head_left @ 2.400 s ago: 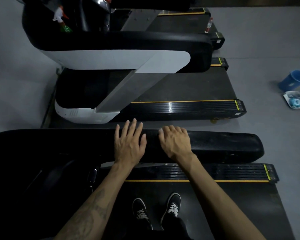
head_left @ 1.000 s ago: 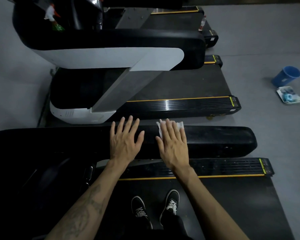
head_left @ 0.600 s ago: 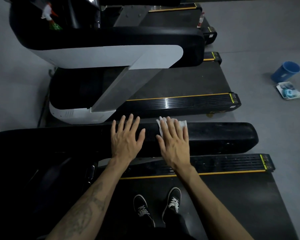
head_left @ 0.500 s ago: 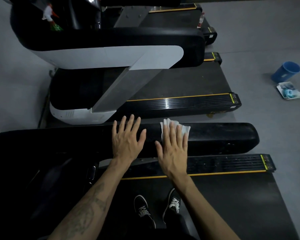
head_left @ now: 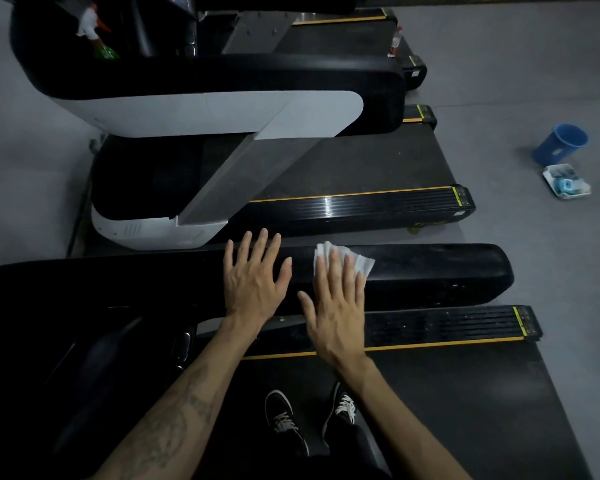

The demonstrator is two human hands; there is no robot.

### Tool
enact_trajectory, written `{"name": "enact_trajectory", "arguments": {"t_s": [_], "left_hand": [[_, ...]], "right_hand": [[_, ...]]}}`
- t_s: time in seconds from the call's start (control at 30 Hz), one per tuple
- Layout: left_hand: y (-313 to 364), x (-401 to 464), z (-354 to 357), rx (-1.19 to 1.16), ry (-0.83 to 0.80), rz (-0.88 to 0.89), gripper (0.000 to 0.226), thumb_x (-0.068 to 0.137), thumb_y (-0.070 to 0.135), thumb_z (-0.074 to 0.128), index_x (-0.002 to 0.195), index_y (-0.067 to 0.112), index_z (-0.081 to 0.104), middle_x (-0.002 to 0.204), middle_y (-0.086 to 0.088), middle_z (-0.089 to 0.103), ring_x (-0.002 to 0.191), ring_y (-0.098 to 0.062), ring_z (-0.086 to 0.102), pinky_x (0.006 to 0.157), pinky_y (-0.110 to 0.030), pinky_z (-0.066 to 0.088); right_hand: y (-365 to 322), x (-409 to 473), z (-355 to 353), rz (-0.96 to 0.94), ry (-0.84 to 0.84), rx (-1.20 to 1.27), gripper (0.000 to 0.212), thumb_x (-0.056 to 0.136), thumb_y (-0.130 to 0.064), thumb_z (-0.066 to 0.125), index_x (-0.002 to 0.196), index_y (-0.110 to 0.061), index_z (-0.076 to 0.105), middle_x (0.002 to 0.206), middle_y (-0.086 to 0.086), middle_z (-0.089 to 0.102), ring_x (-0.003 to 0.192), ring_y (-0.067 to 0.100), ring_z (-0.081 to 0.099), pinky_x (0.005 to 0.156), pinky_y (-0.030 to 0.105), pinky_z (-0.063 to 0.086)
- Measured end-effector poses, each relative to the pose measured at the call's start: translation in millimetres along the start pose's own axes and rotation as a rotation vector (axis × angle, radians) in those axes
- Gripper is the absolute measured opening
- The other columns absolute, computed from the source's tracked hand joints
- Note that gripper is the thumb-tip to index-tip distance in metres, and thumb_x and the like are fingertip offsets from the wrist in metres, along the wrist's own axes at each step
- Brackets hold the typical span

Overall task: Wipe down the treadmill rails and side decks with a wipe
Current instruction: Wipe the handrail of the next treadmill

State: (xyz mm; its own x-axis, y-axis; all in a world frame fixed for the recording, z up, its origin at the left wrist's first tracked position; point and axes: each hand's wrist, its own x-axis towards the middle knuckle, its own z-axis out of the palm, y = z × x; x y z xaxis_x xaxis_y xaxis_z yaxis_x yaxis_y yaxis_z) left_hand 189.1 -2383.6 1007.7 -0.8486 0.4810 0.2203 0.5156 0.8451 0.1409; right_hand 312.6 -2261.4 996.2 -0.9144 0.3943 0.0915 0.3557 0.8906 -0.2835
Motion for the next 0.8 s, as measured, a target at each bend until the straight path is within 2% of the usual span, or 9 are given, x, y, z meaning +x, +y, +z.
{"name": "enact_trajectory", "arguments": {"t_s": [0.17,0.27,0.4,0.5,0.63,0.8], "left_hand": [[-2,0,-1,0.006,-0.012,0.012,0.061,0.105,0.053,0.029,0.15,0.019,0.052,0.154,-0.009,0.051,0.147,-0.032,0.041,0.123,-0.056,0.024],[-1,0,-2,0.002,-0.015,0.014,0.061,0.105,0.054,0.028,0.15,0.019,0.052,0.154,-0.008,0.051,0.147,-0.031,0.042,0.122,-0.056,0.025],[-2,0,-2,-0.005,-0.021,0.011,0.061,0.106,0.054,0.027,0.15,0.02,0.052,0.154,-0.008,0.051,0.147,-0.031,0.042,0.122,-0.056,0.025],[-2,0,-1,-0.008,-0.027,0.017,0.061,0.106,0.053,0.026,0.15,0.02,0.051,0.155,-0.008,0.051,0.147,-0.031,0.041,0.122,-0.056,0.025],[-5,-1,-1,-0.023,-0.03,0.037,0.059,0.107,0.051,0.024,0.151,0.02,0.05,0.155,-0.007,0.05,0.147,-0.03,0.042,0.121,-0.057,0.028],[-8,-3,-2,-0.038,-0.013,0.092,0.055,0.108,0.048,0.027,0.153,0.024,0.047,0.156,-0.009,0.049,0.146,-0.032,0.043,0.119,-0.057,0.031]], "right_hand": [[16,26,-7,-0.15,-0.02,-0.063,0.065,0.109,-0.055,0.009,0.166,-0.023,0.012,0.173,0.002,0.005,0.16,0.021,0.001,0.128,0.048,0.009],[25,21,-7,-0.071,-0.012,-0.054,0.065,0.109,-0.053,0.013,0.166,-0.022,0.008,0.173,0.003,0.002,0.16,0.021,-0.002,0.128,0.05,0.01],[1,-2,1,0.056,0.051,0.023,0.071,0.108,-0.053,0.023,0.165,-0.012,0.009,0.173,0.011,0.0,0.16,0.028,-0.003,0.129,0.049,0.006],[-15,-2,5,-0.032,0.031,0.029,0.07,0.108,-0.053,0.024,0.165,-0.014,0.011,0.173,0.011,0.0,0.159,0.029,-0.004,0.129,0.049,0.006],[5,17,0,-0.153,0.0,-0.079,0.064,0.11,-0.051,0.017,0.166,-0.022,0.009,0.173,0.005,0.001,0.16,0.023,-0.003,0.128,0.048,0.01],[14,-1,3,0.008,0.077,-0.001,0.064,0.11,-0.046,0.024,0.165,-0.016,0.013,0.173,0.008,0.004,0.16,0.025,0.001,0.129,0.05,0.01]]}}
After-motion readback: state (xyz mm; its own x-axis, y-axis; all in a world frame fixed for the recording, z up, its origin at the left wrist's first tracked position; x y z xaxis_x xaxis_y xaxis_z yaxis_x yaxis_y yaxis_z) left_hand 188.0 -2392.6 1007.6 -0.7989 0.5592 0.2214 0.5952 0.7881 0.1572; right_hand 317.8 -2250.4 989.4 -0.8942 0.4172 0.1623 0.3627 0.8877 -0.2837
